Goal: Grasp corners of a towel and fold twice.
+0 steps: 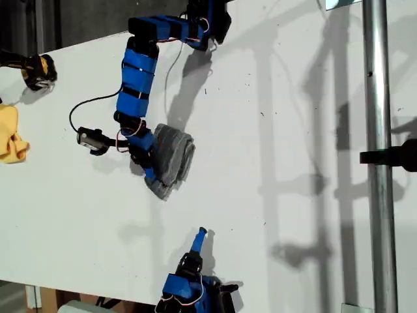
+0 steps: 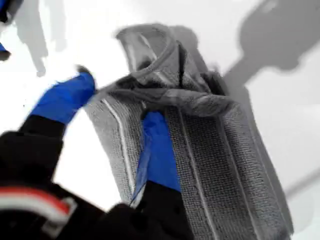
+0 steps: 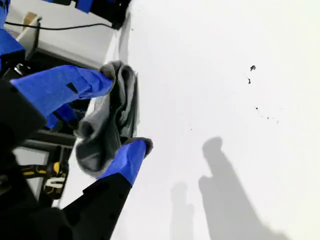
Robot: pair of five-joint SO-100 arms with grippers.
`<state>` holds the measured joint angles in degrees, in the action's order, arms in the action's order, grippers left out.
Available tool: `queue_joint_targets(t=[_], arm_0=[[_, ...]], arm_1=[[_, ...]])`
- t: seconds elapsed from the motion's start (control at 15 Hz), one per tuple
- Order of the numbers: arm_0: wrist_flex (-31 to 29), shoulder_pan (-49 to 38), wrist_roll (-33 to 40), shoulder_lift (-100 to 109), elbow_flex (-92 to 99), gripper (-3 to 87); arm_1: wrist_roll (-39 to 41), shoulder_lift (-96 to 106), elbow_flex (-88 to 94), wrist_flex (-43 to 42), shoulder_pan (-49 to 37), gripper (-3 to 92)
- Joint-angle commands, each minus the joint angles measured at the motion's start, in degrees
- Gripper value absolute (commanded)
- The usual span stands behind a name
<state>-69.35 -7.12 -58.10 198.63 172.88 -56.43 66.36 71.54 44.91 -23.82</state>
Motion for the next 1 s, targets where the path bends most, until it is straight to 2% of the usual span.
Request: queue_joint_targets(t=[0.0,0.27,0.4,0.53,0.73,0.93], arm_0=[[-0.26,0.44,-0.26,0.35,-2.64,21.9],[0.09,0.44,0.18,0.35,-2.64,21.4],[1.14,0.35,0.97,0.35,-1.93,17.3],[2.46,0.35,1.32,0.35,-0.18,17.5],[4.75,0.53,0.00,0.35,2.11,18.9],[10.46,2.11,-2.29,0.35,5.80,13.1]], arm_1=[[0.97,8.00,-3.69,0.09,-0.97,6.2],[0.53,19.86,0.62,3.87,-2.02,6.2],[1.49,29.62,6.42,5.10,-2.64,-0.1],[1.05,39.81,14.68,6.06,-2.72,-0.1],[-3.34,57.13,35.07,6.24,-2.37,-0.1],[-11.16,77.43,62.23,7.65,-0.79,3.5]])
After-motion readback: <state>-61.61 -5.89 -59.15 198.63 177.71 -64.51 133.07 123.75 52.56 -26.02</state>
